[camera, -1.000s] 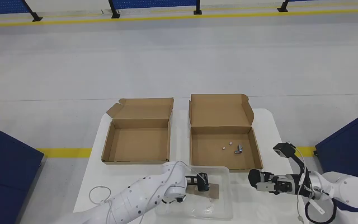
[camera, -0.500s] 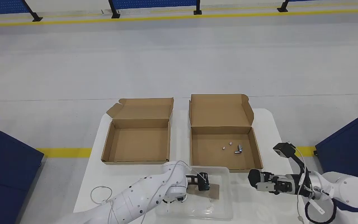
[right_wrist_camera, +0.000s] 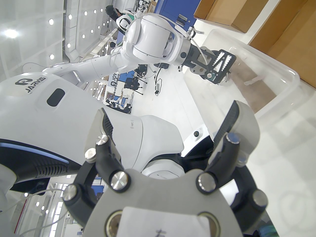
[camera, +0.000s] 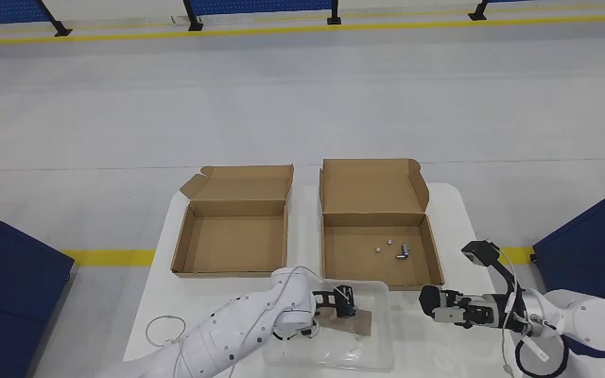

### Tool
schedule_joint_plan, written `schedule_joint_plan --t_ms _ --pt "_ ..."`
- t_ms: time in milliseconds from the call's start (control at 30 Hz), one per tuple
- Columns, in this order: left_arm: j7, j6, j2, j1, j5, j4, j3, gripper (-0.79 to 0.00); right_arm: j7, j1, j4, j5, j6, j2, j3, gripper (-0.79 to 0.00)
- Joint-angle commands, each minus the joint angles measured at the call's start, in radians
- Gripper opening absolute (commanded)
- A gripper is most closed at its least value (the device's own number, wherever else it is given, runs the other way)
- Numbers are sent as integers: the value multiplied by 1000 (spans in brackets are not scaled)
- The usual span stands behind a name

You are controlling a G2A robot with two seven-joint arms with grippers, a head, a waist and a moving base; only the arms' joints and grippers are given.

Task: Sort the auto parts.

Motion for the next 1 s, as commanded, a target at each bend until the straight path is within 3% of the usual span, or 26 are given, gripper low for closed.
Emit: schedule_joint_plan --t_ms 0,233,533,667,967 --pt "-9 11 12 0 -14 -34 -12 -785 0 0 0 0 0 0 0 0" --pt "-1 3 70 -23 -114 -191 -16 -785 0 0 0 0 0 0 0 0" --pt "-1 3 70 -23 -114 -191 -16 -785 0 0 0 0 0 0 0 0" --pt "166 -38 85 15 -150 -149 -71 -785 0 0 0 0 0 0 0 0" --pt "547 -374 177 145 -162 -104 -304 -785 0 0 0 0 0 0 0 0"
